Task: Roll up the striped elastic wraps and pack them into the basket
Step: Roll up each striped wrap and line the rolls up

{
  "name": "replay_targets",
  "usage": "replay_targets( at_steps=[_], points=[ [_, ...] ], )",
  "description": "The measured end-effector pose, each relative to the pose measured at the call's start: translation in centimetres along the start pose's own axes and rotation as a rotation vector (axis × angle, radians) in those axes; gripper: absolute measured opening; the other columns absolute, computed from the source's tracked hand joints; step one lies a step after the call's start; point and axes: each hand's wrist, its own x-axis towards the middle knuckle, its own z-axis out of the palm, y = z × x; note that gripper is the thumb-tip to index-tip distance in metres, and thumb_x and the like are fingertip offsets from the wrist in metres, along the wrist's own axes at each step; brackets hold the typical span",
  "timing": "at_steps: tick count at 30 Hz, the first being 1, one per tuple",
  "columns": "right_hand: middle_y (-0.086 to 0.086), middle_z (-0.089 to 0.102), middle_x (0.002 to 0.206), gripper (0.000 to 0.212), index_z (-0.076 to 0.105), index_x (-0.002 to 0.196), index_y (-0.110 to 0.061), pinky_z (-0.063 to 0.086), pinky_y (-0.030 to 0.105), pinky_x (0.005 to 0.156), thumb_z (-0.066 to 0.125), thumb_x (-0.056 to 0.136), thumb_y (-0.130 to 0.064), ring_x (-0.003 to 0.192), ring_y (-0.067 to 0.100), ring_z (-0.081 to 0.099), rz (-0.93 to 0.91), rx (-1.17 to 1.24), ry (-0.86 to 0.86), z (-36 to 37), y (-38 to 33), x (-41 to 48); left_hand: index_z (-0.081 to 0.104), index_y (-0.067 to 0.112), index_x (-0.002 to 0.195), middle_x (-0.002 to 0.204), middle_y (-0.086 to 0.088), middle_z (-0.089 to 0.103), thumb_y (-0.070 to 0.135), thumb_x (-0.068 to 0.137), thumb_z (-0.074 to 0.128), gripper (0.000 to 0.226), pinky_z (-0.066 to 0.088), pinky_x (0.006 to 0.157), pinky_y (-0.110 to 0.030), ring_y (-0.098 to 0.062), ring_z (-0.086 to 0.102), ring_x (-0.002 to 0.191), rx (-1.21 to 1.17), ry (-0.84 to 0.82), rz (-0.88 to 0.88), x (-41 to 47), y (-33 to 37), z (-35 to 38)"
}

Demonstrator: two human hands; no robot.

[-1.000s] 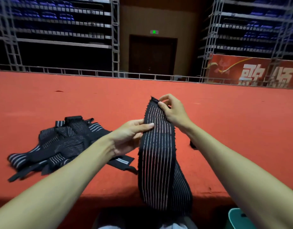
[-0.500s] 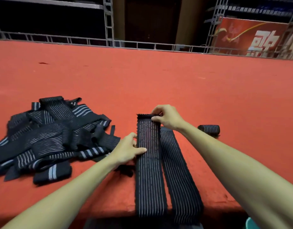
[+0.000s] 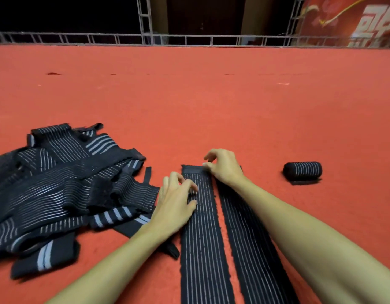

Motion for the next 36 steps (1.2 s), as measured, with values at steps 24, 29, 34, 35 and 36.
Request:
replay_targets(
  at_steps=[24, 29, 34, 35, 36],
  points=[
    [0.006, 0.062, 0.098, 0.010, 0.058, 0.083, -0.025, 0.046, 0.033, 0.083, 0.066, 0.087, -0.021, 0.091, 0.020, 0.061, 0.190, 0.302, 0.176, -3.8, 8.1, -3.7, 0.049, 0.028, 0.118, 0.096, 0.015, 0.047, 0.042, 0.081, 0.067, 0.043, 0.041, 0.086, -0.027, -0.006, 0.045, 0.095, -0.151, -0.028, -0.032, 0.4, 5.3, 4.0],
    [-0.003, 0.058, 0.070, 0.022, 0.058, 0.076, -0.020, 0.043, 0.020, 0.060, 0.065, 0.086, -0.002, 0.061, 0.008, 0.052, 0.135, 0.657, 0.224, -8.5, 6.2, -6.2, 0.017, 0.011, 0.147, 0.118, -0.005, 0.052, 0.034, 0.085, 0.069, 0.083, 0.038, 0.102, -0.040, -0.024, 0.048, 0.114, -0.139, -0.294, -0.134, 1.8, 7.1, 1.8],
    [-0.002, 0.060, 0.068, 0.016, 0.063, 0.077, -0.014, 0.042, 0.024, 0.053, 0.063, 0.087, -0.002, 0.058, 0.014, 0.053, 0.185, 1.013, 0.150, -13.1, 1.5, -8.0, 0.059, 0.010, 0.113, 0.113, -0.004, 0.067, 0.017, 0.093, 0.059, 0.021, 0.052, 0.090, -0.029, -0.012, 0.064, 0.097, -0.576, -0.402, -0.095, -0.4, 9.6, -1.1],
    [-0.001, 0.060, 0.067, 0.015, 0.063, 0.078, -0.013, 0.040, 0.026, 0.052, 0.062, 0.088, -0.002, 0.058, 0.015, 0.051, 0.203, 1.030, 0.138, -13.7, 0.7, -8.4, 0.059, 0.012, 0.116, 0.114, -0.005, 0.067, 0.016, 0.096, 0.055, 0.021, 0.052, 0.088, -0.026, -0.013, 0.063, 0.097, -0.650, -0.416, -0.092, -1.1, 10.1, -1.7],
    [0.001, 0.059, 0.067, 0.015, 0.063, 0.078, -0.013, 0.037, 0.025, 0.050, 0.062, 0.088, -0.003, 0.057, 0.015, 0.049, 0.216, 1.031, 0.133, -14.1, 0.0, -8.7, 0.057, 0.014, 0.118, 0.115, -0.007, 0.066, 0.018, 0.097, 0.053, 0.022, 0.050, 0.084, -0.027, -0.017, 0.062, 0.095, -0.728, -0.440, -0.107, -1.8, 10.3, -2.3]
  ],
)
